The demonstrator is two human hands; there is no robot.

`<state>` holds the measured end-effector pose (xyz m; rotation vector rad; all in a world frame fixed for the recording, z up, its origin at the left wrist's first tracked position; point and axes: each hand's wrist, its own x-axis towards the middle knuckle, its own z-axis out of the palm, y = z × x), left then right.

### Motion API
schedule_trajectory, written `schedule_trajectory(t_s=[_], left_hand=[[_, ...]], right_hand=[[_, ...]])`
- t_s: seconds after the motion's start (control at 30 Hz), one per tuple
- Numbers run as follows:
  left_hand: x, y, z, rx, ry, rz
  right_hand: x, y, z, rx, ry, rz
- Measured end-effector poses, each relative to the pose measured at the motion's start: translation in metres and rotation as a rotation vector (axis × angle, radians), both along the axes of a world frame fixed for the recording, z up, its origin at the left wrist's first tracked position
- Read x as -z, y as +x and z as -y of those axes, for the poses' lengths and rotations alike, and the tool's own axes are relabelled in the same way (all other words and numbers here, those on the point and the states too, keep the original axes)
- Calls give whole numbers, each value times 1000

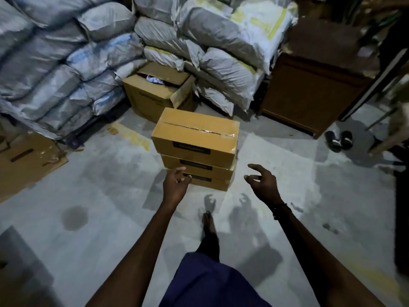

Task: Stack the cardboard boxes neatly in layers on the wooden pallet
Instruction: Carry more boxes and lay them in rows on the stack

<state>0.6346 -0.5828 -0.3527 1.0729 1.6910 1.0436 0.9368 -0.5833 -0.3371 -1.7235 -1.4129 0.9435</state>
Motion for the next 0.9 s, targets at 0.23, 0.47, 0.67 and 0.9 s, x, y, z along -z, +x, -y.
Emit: schedule_trajectory(t_s=[0.23, 0.47, 0.67, 0.9], left_hand=[[12, 18, -151, -66, -62, -12], [21, 33, -262, -79, -177, -57], [51, 49, -319, -152, -346, -110], [69, 98, -344, -188, -475, -205]], right_hand=[[-2, 21, -190, -165, -17, 169], [8, 24, -332, -413, 51, 337], [26, 13, -446, -759, -36, 490], [57, 5, -564, -1179, -82, 841]])
